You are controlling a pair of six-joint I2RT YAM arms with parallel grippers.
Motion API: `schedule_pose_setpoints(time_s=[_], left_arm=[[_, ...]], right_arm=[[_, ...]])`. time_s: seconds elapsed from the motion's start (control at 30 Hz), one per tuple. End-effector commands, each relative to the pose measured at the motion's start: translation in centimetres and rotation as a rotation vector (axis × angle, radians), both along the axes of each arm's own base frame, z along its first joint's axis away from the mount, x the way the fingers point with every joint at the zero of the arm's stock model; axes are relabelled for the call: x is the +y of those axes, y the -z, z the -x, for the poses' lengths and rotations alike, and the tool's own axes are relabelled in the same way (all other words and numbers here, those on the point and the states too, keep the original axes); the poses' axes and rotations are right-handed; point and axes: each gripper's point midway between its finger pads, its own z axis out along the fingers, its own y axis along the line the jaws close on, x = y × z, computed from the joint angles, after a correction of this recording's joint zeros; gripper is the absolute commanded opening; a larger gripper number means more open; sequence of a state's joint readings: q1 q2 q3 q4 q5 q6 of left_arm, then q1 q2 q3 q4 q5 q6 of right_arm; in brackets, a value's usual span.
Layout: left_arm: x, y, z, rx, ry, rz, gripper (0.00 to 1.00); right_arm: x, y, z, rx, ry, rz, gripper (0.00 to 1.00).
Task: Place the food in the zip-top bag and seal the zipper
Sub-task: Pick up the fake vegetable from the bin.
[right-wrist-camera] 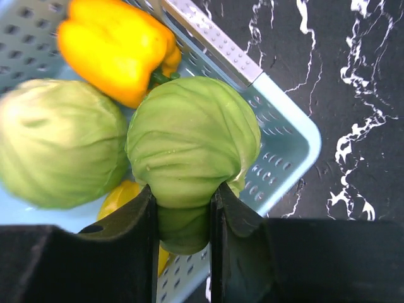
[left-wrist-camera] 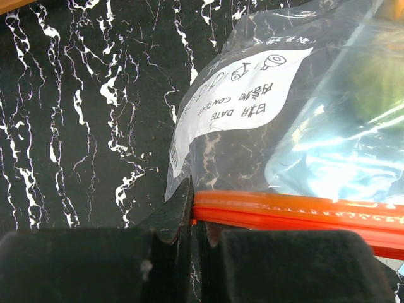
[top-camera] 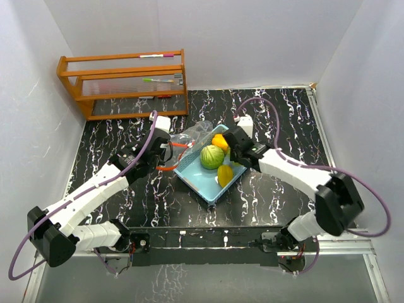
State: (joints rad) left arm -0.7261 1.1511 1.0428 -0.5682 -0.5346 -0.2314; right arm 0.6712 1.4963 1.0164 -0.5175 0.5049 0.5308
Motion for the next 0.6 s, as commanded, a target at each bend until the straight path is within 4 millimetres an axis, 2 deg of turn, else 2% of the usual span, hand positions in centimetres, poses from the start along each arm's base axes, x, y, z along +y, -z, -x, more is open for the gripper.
schedule_pose_setpoints(time_s=[0.0, 0.13, 0.27, 0.4, 0.57], left_arm=[[-0.1, -0.6, -0.5, -0.016, -0.003, 0.003, 0.00], [-0.7, -1.0, -1.1, -0.021, 0.005, 0.001, 0.00], [-1.9, -1.6, -2.2, -0.026, 0.027, 0.009, 0.00], [-3.3, -2.3, -3.3, -0.029, 0.049, 0.026, 0.00], [-4.4, -3.2, -3.7, -0.034, 0.076, 0.066, 0.00]], right_arm=[[1.0, -8.8, 0.0, -0.172, -0.100, -0.149, 0.08], [4.3, -14.8, 2.4, -0.298, -0.360, -0.345, 0.08], [9.2, -18.9, 7.2, -0.377, -0.759, -0.560, 0.08], [12.1, -20.4, 11.5, -0.397, -1.034, -0.701, 0.08], [14.8, -19.9, 14.4, -0.379, -1.210, -0.780, 0.08]])
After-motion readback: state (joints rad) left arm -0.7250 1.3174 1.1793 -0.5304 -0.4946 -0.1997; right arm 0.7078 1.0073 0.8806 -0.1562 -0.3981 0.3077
